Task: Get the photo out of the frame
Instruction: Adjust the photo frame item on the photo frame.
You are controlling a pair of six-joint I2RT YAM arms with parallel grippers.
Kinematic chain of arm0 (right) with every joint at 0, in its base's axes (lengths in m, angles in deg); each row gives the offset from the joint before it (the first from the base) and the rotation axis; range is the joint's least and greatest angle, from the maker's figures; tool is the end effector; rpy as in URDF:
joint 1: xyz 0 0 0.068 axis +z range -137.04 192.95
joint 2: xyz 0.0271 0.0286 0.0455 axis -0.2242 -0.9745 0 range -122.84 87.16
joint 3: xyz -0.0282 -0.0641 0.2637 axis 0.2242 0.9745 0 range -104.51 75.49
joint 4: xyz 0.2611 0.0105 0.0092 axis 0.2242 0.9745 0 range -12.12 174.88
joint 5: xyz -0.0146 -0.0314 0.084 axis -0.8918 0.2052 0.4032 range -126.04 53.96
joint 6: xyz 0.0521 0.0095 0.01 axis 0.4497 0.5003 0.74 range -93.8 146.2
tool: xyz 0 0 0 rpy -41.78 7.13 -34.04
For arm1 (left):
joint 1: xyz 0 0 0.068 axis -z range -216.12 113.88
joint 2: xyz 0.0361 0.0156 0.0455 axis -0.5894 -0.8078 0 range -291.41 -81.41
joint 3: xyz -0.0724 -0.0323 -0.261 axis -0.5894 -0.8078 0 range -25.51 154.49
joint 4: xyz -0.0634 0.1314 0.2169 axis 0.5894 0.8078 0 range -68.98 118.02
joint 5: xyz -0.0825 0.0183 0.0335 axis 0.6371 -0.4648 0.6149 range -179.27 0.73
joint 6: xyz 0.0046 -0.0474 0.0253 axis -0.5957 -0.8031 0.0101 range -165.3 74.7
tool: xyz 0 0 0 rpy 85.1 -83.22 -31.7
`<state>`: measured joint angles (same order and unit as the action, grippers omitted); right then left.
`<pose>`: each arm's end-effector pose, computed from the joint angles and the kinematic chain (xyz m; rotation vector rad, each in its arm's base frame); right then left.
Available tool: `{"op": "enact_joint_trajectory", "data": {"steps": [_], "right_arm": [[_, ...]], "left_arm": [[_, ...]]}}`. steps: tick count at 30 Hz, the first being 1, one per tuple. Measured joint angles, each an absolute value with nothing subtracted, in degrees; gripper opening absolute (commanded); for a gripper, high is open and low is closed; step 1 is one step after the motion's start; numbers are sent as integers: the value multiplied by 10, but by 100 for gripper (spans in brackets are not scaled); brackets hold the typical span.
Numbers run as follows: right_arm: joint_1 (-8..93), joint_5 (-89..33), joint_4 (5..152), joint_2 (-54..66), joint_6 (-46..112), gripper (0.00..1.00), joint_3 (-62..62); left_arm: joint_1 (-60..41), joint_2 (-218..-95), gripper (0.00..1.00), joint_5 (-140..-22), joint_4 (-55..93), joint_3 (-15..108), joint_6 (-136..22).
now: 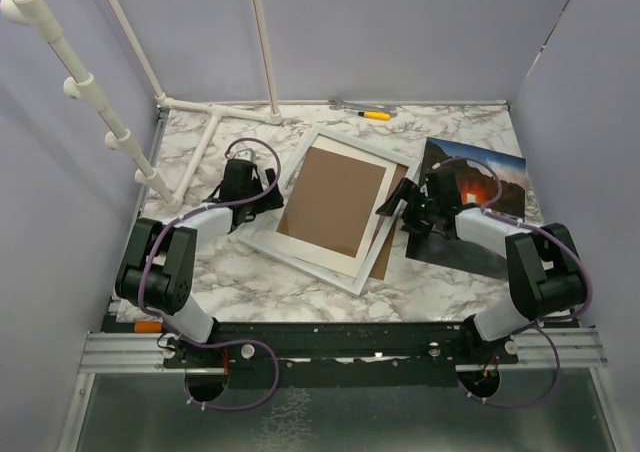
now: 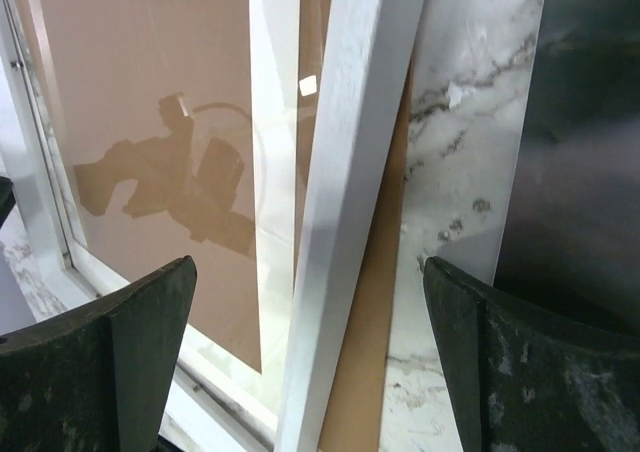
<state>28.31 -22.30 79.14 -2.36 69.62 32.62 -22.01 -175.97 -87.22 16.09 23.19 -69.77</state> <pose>0.2893 0.0883 0.1600 0.4968 2.4682 0.7390 0.3269 -0.0834 0.1708 -0.1903 2.3076 -0.3882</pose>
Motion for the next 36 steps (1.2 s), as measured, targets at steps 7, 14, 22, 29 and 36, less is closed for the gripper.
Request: {"op": "enact_joint_trajectory", "data": {"steps": [7, 14, 22, 29, 36], "right_arm": [[308, -211, 790, 11, 700, 100, 363], [334, -209, 789, 12, 705, 100, 365], [334, -206, 784, 18, 711, 100, 373], [327, -206, 784, 22, 711, 96, 375], [325, -221, 793, 25, 702, 90, 375]], "left_arm": [[-220, -1706, 97, -898, 152, 152, -702], [-222, -1705, 91, -874, 118, 136, -710], [-213, -1700, 90, -855, 55, 103, -732], [-205, -1699, 86, -855, 28, 90, -743], [-205, -1694, 77, -858, 48, 91, -748]]}}
